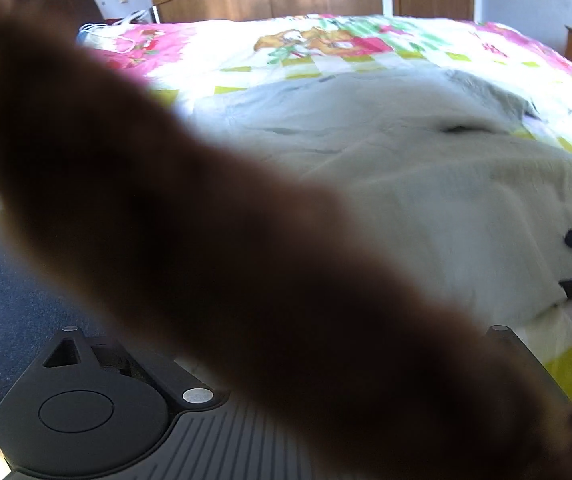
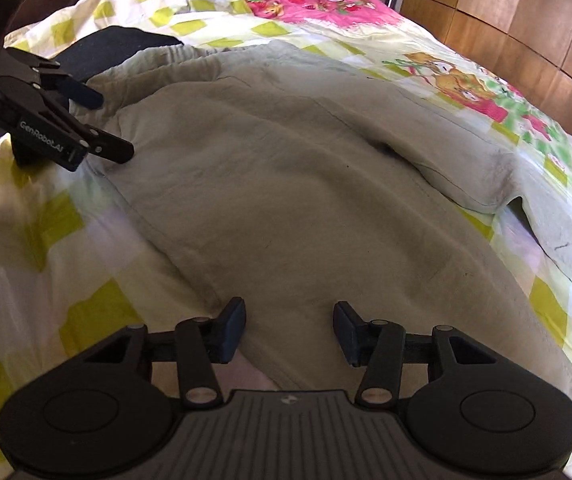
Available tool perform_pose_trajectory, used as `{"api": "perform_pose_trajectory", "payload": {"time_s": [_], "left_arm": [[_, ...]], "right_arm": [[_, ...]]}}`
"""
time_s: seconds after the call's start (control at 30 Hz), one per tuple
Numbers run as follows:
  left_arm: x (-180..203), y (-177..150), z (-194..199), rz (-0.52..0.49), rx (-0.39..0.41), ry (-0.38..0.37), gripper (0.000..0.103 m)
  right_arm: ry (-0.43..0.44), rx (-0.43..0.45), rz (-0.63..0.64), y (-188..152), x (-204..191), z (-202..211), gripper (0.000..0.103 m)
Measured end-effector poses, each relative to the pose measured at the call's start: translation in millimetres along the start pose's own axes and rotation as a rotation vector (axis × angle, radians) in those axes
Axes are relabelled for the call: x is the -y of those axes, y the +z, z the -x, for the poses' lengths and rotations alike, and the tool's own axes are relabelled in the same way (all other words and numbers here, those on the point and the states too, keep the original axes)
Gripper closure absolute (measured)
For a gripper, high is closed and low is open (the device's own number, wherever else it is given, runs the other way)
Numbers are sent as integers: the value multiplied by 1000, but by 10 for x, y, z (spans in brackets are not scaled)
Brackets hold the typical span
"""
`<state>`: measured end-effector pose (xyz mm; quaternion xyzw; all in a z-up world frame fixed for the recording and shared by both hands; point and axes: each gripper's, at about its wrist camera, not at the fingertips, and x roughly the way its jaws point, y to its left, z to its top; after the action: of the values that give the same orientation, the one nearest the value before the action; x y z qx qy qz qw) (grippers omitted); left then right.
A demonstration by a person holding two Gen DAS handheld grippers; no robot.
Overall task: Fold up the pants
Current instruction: 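Move the right gripper over the grey pants toward the waistband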
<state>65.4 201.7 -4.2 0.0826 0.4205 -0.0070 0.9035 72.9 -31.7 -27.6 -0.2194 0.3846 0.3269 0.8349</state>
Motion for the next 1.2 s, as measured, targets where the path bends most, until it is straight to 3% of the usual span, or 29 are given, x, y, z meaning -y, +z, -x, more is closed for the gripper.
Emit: {"api": "perform_pose_trajectory", "payload": {"time_s": [0.1, 0.2, 0.27, 0.43, 0.57, 0.63, 0.7, 0.73, 0.77, 0.9, 1.03, 1.1, 1.2], "left_arm": [[76, -54, 31, -58, -37, 3, 7], [59, -60, 77, -67, -57, -11, 7], [55, -29, 133, -56, -60, -24, 9], [90, 114, 316, -65, 22, -98, 8], [82, 322, 273, -89, 79, -105, 7], [50, 346, 101, -97, 54, -90, 7], [2, 293, -120, -87, -43, -90, 9], [-39, 225, -222, -76, -102, -94, 9], [-52, 189, -231, -76, -100, -107, 9], [-88, 359, -84, -68, -33, -154, 9], [-152, 724, -130, -84, 43, -151, 8], [-160, 802, -192, -102, 52, -128, 8], [-171, 836, -255, -82, 54, -157, 8]], "right_arm": [[77, -45, -22, -72, -35, 50, 50], [55, -42, 47, -138, -159, 131, 50], [56, -41, -15, -105, -106, 180, 52], [28, 28, -78, -50, 60, 420, 52], [-16, 33, -63, 71, 250, 335, 52], [-24, -11, -76, 69, 342, 185, 52], [-15, -79, -100, -6, 398, 51, 52], [-11, -73, -92, -28, 403, 54, 52], [-7, -72, -74, -17, 408, 86, 52], [11, -23, -57, 197, 590, 191, 52], [-59, 1, -30, 429, 835, 139, 52], [-78, -6, -34, 422, 884, 125, 52], [-101, -33, -84, 260, 913, 124, 52]]}}
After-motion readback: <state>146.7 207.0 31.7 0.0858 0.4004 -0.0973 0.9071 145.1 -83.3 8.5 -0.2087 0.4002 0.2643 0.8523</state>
